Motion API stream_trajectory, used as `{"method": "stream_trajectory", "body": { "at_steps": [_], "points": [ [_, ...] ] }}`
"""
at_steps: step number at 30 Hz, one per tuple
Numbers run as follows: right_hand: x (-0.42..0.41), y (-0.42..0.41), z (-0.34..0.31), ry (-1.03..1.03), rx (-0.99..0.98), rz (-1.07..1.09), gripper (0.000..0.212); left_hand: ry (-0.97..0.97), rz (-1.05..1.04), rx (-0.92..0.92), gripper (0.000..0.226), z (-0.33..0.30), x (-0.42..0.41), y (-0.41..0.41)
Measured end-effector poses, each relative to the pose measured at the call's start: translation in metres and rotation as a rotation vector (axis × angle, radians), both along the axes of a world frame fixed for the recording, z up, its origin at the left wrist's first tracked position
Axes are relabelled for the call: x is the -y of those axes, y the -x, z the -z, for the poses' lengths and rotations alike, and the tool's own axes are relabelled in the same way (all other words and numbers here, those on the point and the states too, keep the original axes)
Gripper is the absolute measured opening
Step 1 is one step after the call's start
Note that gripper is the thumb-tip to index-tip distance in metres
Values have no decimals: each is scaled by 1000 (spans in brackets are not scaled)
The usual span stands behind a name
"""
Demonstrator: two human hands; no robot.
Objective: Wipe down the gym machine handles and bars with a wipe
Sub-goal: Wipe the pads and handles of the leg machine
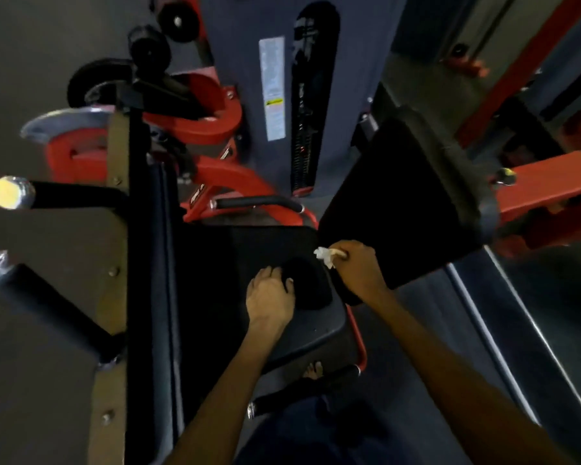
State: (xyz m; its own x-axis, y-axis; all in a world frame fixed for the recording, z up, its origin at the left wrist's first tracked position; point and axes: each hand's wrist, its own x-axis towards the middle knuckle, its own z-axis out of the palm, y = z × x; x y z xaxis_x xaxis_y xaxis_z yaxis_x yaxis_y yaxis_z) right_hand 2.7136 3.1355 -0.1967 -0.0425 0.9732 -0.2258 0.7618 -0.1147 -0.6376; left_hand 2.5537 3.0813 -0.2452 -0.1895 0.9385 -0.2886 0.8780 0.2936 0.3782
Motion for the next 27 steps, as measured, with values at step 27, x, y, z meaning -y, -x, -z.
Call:
{"method": "stream_trajectory", "body": {
  "at_steps": [27],
  "points": [
    [-265, 188, 310, -306, -166, -87, 31, -113, -296, -443, 62, 303, -180, 114]
  ]
}}
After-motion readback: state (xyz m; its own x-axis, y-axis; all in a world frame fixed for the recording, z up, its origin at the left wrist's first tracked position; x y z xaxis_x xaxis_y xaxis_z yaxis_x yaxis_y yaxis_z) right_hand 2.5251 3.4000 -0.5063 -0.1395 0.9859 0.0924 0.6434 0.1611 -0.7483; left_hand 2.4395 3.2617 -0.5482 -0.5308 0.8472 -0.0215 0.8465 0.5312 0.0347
